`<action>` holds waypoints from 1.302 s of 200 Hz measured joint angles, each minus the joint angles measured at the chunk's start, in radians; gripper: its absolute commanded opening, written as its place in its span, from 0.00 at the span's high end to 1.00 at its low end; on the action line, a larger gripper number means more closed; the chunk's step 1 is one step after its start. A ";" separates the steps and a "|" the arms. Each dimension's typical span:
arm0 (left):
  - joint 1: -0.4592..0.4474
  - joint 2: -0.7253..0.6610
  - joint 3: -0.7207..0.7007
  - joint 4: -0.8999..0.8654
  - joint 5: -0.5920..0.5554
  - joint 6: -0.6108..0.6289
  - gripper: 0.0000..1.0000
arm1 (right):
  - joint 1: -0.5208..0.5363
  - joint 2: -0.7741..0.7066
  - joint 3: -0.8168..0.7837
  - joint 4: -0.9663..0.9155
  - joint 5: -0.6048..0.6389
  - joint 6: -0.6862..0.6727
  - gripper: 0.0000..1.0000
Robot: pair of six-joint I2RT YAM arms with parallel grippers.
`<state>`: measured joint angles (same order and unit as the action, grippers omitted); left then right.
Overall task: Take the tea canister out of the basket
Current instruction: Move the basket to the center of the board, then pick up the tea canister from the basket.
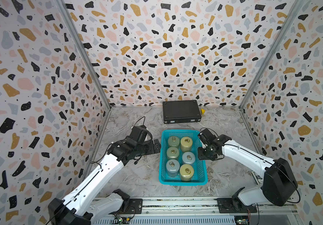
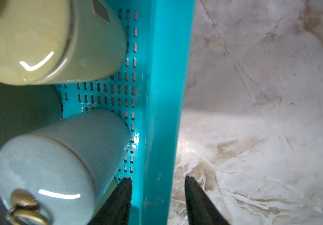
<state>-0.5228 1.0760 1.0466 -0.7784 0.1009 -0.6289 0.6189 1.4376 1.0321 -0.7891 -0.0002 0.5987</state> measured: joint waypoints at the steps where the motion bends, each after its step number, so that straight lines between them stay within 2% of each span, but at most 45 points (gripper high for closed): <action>1: 0.000 0.001 0.000 0.001 0.000 0.001 0.00 | 0.000 0.000 0.000 -0.001 0.000 -0.003 0.29; 13: -0.005 0.015 0.004 0.006 0.010 0.009 0.00 | 0.000 -0.008 0.013 -0.008 0.004 -0.023 0.22; 71: -0.082 0.193 0.107 0.025 0.016 0.034 0.00 | 0.000 -0.167 0.051 -0.006 -0.018 -0.125 0.01; 155: -0.159 0.544 0.290 0.052 -0.020 0.154 0.00 | 0.000 -0.347 0.051 0.007 -0.089 -0.202 0.01; 193: -0.162 0.679 0.362 0.045 -0.042 0.207 0.05 | 0.000 -0.370 0.051 0.003 -0.094 -0.203 0.01; 260: -0.162 0.822 0.465 0.033 -0.089 0.288 0.07 | 0.000 -0.392 0.051 0.003 -0.098 -0.194 0.01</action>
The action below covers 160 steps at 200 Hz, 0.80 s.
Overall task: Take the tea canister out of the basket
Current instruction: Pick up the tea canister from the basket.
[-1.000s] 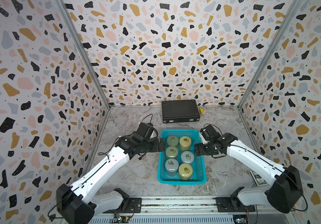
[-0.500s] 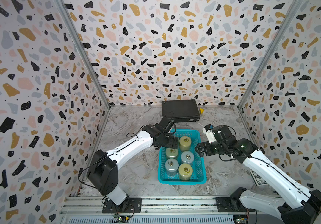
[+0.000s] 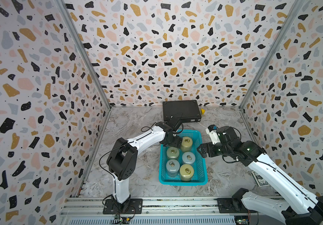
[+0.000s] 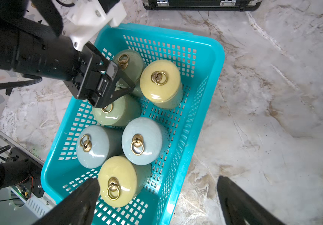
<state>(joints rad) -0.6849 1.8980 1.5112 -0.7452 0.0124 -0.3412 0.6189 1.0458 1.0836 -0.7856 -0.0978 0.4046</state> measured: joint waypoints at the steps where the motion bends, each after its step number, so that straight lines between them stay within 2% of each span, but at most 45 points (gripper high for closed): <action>1: 0.000 0.003 0.002 0.000 0.000 0.002 0.07 | 0.000 0.000 0.000 0.000 0.000 0.000 0.01; 160: -0.002 0.146 0.101 0.019 0.001 0.040 0.04 | 0.000 -0.037 -0.029 0.088 -0.117 0.007 0.01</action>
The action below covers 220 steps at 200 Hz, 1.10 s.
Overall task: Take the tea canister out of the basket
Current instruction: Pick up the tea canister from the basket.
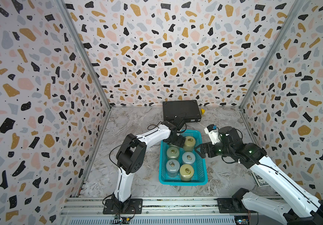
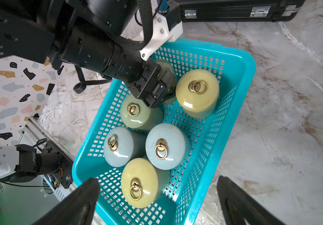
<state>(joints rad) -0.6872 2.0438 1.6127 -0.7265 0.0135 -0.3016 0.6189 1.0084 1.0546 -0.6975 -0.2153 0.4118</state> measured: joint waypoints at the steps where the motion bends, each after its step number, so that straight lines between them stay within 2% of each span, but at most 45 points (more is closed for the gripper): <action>1: 0.000 0.001 0.000 0.000 0.000 0.000 0.04 | 0.000 0.000 0.000 0.000 0.000 0.000 0.01; 44: 0.000 0.037 0.002 0.002 0.012 0.003 0.05 | 0.000 0.000 -0.001 0.003 0.002 0.004 0.01; 79: 0.001 0.037 0.002 -0.004 0.006 0.010 0.18 | 0.000 -0.002 -0.008 0.003 0.003 0.010 0.01; 143: 0.005 0.024 0.003 -0.028 0.002 0.008 0.22 | 0.000 -0.002 -0.016 0.010 0.001 0.014 0.01; 174: 0.008 -0.022 0.003 -0.072 -0.008 -0.003 0.22 | 0.000 -0.002 -0.016 0.024 -0.002 0.018 0.01; 220: 0.020 -0.163 0.004 -0.140 -0.019 -0.024 0.23 | 0.001 -0.002 -0.016 0.057 -0.018 0.026 0.01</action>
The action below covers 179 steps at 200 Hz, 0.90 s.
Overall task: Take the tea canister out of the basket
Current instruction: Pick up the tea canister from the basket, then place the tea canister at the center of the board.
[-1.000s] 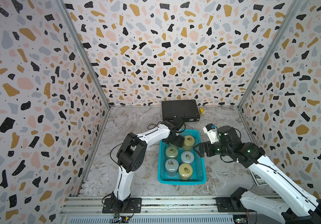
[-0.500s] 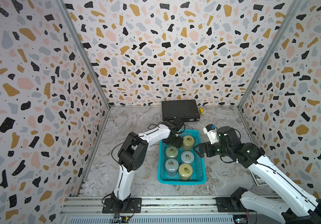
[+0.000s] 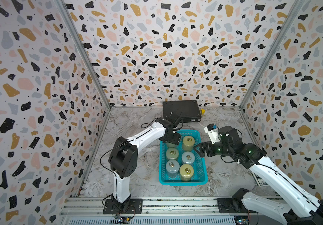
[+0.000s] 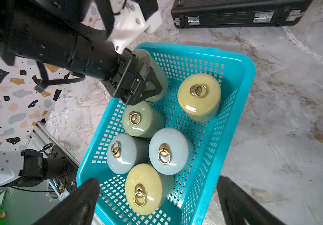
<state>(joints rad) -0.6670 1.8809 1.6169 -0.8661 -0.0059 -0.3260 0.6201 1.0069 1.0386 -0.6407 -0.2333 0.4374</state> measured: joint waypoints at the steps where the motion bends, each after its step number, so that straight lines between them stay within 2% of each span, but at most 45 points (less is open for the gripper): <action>1: 0.000 -0.002 0.000 -0.001 0.000 0.000 0.23 | 0.000 0.000 0.000 0.002 -0.001 0.000 0.01; 76: 0.021 -0.177 0.014 -0.071 -0.002 -0.034 0.24 | 0.090 0.048 0.003 0.117 -0.016 -0.022 0.01; 132: 0.117 -0.298 0.013 -0.114 -0.012 -0.037 0.24 | 0.147 0.154 0.059 0.185 -0.008 -0.051 0.01; 179: 0.211 -0.349 -0.083 -0.107 -0.011 -0.030 0.24 | 0.209 0.196 0.072 0.283 0.041 -0.093 0.01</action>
<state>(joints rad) -0.4564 1.5318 1.5337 -0.9733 -0.0174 -0.3561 0.8291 1.2034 1.1103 -0.3576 -0.1921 0.3447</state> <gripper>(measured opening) 0.832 0.993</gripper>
